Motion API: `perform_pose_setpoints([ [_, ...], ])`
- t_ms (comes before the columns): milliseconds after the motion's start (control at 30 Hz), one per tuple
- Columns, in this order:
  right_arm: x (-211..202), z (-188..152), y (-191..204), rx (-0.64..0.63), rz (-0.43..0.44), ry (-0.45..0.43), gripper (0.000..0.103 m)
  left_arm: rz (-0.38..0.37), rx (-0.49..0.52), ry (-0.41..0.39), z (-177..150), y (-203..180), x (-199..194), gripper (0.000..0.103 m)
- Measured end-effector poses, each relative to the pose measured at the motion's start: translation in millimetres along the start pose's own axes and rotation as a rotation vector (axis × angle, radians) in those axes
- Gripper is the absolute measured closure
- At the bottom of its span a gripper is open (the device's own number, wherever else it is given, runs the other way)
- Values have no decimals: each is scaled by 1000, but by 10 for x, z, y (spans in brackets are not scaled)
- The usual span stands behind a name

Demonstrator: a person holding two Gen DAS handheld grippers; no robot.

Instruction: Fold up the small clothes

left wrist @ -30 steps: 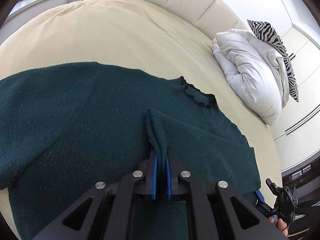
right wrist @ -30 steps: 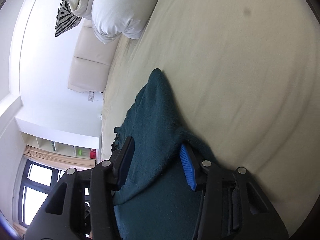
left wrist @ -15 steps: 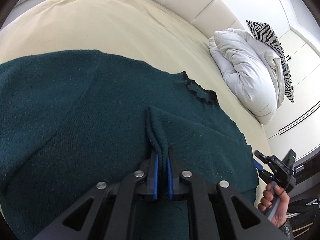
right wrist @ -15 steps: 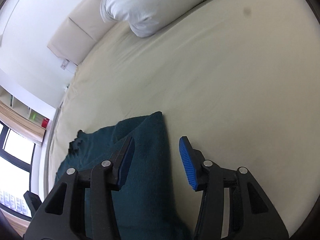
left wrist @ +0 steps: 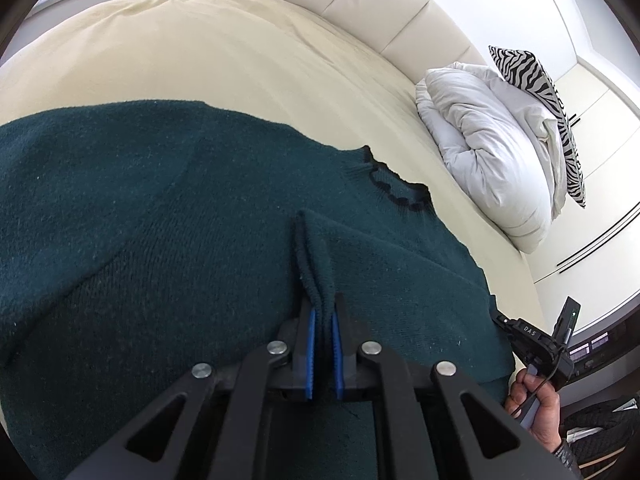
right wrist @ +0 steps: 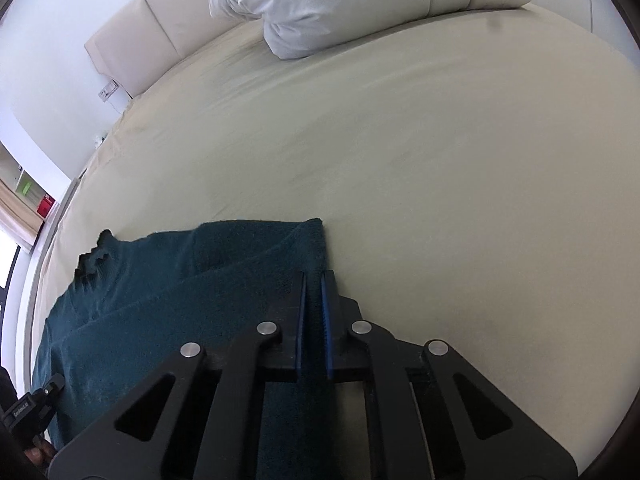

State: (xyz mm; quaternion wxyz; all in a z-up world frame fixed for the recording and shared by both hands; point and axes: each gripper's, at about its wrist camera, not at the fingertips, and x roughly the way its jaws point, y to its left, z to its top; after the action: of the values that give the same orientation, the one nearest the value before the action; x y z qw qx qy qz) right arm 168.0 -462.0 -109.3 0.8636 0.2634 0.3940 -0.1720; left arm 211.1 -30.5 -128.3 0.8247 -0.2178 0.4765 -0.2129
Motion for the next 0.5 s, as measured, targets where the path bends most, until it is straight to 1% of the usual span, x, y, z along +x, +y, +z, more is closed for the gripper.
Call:
perform_pose_setpoints([
  [67, -9, -4, -56, 18, 20, -8, 98, 0, -5, 0, -1, 19, 14, 93],
  [133, -3, -13, -43, 16, 20, -6, 97, -1, -6, -2, 1, 28, 28, 92],
  [233, -69, -2, -61, 41, 35, 4, 94, -14, 8, -4, 6, 38, 45, 92],
  [300, -275, -7, -52, 83, 17, -28, 93, -27, 4, -8, 0, 61, 43, 92],
  [333, -383, -14, -28, 87, 29, -48, 93, -30, 4, -12, -5, 65, 40, 92],
  [367, -550, -62, 36, 76, 72, -81, 93, -31, 6, -15, -9, 63, 39, 92],
  [400, -632, -103, 98, 54, 94, -89, 93, -31, 6, -16, -13, 65, 38, 92],
  [467, -741, -243, 271, -16, 132, -69, 93, -36, 1, -17, -15, 75, 30, 92],
  [500, -744, -306, 321, -34, 131, -59, 93, -41, -3, -17, -15, 83, 26, 92],
])
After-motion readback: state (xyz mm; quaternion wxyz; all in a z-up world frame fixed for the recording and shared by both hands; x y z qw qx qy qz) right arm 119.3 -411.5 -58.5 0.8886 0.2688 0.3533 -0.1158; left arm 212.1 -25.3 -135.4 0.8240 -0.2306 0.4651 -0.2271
